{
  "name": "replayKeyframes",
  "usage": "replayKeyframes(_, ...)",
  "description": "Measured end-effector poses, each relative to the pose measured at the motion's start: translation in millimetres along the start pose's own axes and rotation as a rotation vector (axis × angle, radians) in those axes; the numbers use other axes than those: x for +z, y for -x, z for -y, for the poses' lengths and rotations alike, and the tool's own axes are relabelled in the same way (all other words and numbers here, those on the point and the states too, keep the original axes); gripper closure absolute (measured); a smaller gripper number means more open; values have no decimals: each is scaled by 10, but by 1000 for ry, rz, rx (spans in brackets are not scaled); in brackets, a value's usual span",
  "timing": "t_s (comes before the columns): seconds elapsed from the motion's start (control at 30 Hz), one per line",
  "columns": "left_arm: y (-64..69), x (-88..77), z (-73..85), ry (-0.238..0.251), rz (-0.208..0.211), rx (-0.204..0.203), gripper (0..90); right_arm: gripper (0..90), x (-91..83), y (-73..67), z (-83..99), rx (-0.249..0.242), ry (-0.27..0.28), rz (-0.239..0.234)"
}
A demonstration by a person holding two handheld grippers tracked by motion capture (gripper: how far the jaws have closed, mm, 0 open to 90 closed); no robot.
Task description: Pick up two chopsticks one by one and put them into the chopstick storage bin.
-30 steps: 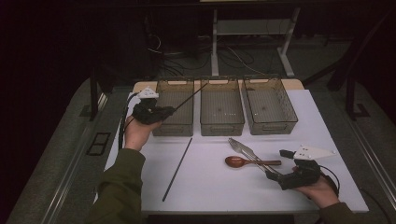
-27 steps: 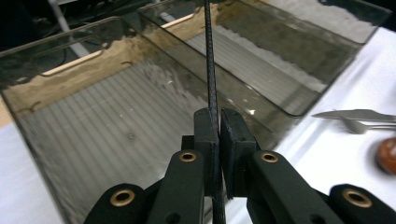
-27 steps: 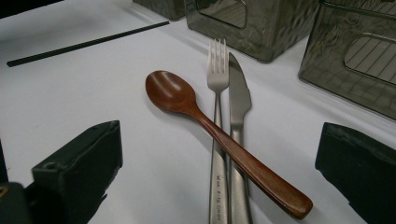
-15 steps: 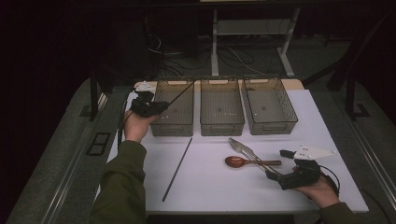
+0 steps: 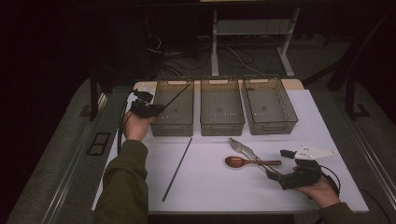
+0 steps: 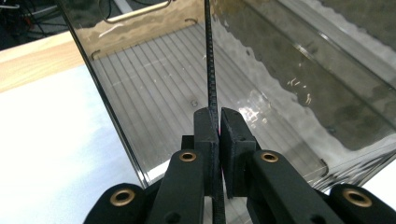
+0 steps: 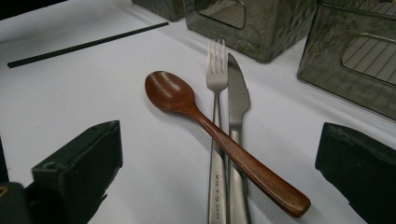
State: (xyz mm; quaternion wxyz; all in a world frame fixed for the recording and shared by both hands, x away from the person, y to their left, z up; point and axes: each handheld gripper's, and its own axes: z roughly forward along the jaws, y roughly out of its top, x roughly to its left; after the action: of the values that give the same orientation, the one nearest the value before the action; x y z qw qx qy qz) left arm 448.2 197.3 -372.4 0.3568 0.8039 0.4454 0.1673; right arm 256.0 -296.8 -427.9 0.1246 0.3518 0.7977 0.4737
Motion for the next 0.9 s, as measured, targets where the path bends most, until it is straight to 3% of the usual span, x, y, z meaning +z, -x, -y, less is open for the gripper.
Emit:
replayKeyframes(0.37, 9, 45, 8, -31, 9, -4, 846, 2, 0, 2, 0, -2, 0, 1)
replayKeyframes(0.47, 4, 49, 5, -30, 33, -19, 838, 2, 0, 1, 0, 0, 0, 0)
replayKeyframes(0.67, 25, -11, -17, 28, 14, -18, 695, 2, -2, 5, 1, -1, 1, 2)
replayKeyframes(0.83, 77, -124, -32, 69, 33, -13, 626, 2, -2, 4, 1, -2, 1, 1)
replayKeyframes(0.9, 96, -168, -21, 77, 63, -19, 585, 2, -2, 3, 1, 0, 1, 2)
